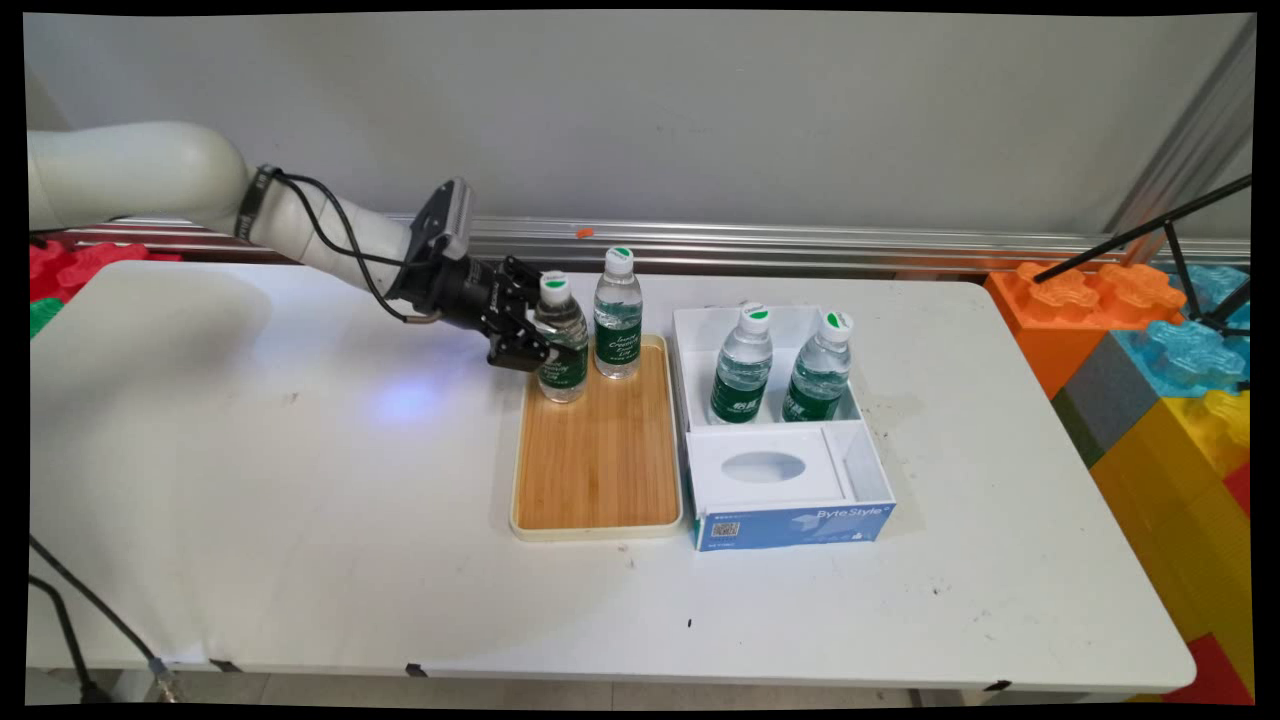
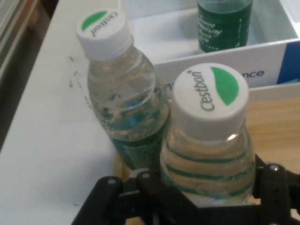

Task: Place the picked object on the tray

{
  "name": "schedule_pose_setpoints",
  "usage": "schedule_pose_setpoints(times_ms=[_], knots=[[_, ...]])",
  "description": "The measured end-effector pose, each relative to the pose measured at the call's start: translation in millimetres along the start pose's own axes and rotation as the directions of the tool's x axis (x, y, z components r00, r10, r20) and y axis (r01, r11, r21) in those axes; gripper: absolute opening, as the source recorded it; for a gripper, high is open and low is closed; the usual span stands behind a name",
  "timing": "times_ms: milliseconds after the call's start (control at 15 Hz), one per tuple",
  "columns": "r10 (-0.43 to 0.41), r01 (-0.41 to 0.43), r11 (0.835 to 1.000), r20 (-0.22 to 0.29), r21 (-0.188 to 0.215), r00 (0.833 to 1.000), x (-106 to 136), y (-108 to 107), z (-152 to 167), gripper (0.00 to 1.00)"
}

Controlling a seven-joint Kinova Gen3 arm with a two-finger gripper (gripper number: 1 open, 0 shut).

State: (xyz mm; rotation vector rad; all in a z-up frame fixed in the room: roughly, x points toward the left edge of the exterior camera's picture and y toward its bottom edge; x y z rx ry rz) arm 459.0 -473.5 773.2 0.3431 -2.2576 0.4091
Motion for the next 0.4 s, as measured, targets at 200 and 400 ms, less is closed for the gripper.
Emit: schedule_pose_setpoints(times_ms=[200, 400], knots=[[0.003, -0.003, 1.0, 0.001, -0.011, 1.0, -5.5, -0.2, 6.4, 0.0], [0.007, -0.007, 1.0, 0.002, -0.022, 1.0, -8.6, -1.4, 10.6, 1.0]])
